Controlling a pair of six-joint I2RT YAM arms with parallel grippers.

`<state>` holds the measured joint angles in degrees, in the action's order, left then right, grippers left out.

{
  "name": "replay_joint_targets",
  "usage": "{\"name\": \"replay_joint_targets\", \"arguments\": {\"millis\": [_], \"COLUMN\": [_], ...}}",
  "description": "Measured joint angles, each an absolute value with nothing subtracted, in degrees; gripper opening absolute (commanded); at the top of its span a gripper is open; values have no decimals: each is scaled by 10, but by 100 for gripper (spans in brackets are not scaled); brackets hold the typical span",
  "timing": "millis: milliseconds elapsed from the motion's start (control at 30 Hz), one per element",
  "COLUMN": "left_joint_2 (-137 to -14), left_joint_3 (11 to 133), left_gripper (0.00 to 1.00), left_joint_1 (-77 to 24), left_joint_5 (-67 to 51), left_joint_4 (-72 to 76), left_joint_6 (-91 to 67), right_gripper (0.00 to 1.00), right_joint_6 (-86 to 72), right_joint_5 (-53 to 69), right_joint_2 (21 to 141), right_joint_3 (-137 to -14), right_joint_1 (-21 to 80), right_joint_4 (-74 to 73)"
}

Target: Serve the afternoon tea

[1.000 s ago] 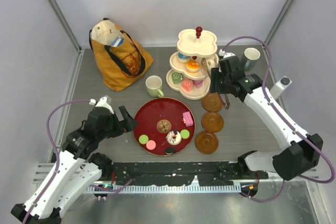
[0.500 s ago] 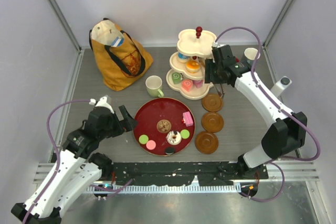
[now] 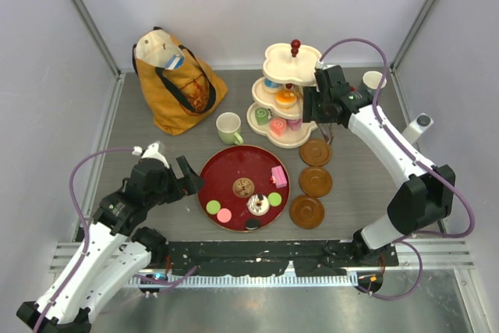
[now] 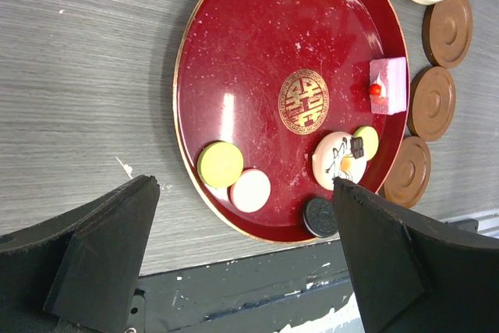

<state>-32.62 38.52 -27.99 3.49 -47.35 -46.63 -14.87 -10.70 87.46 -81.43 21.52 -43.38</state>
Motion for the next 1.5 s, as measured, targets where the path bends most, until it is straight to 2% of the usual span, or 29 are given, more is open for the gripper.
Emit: {"name": "replay_joint_targets", "arguments": {"millis": [233, 533, 700, 833, 933, 1133, 1300, 1500], "left_joint_2": [-321, -322, -330, -335, -335, -335, -335, -335], "left_joint_3": [385, 380, 374, 371, 371, 371, 371, 369], "left_gripper": [100, 100, 100, 100, 100, 100, 100, 99], "left_joint_1": [-280, -280, -280, -280, -280, -280, -280, -280], "left_joint_5": [35, 35, 34, 34, 34, 34, 34, 34], "left_joint_4": [-474, -476, -479, -483, -487, -506, -517, -520], "left_joint_6": [-475, -489, -497, -505, -509, -522, -528, -535], "right_gripper": [68, 67, 67, 66, 64, 64, 64, 64], "right_joint_6": [-149, -153, -159, -165, -164, -146, -175, -253], "right_joint_5": [-102, -59, -48, -51, -52, -44, -71, -135], "right_joint_2": [818, 680, 610, 575, 574, 632, 688, 696], "right_joint_3": [-792, -680, -631, -617, -602, -567, -565, -555], "right_joint_1": [215, 224, 277, 366, 453, 557, 584, 583], "right_joint_4": [-437, -442, -456, -457, -453, -443, -457, -502]}}
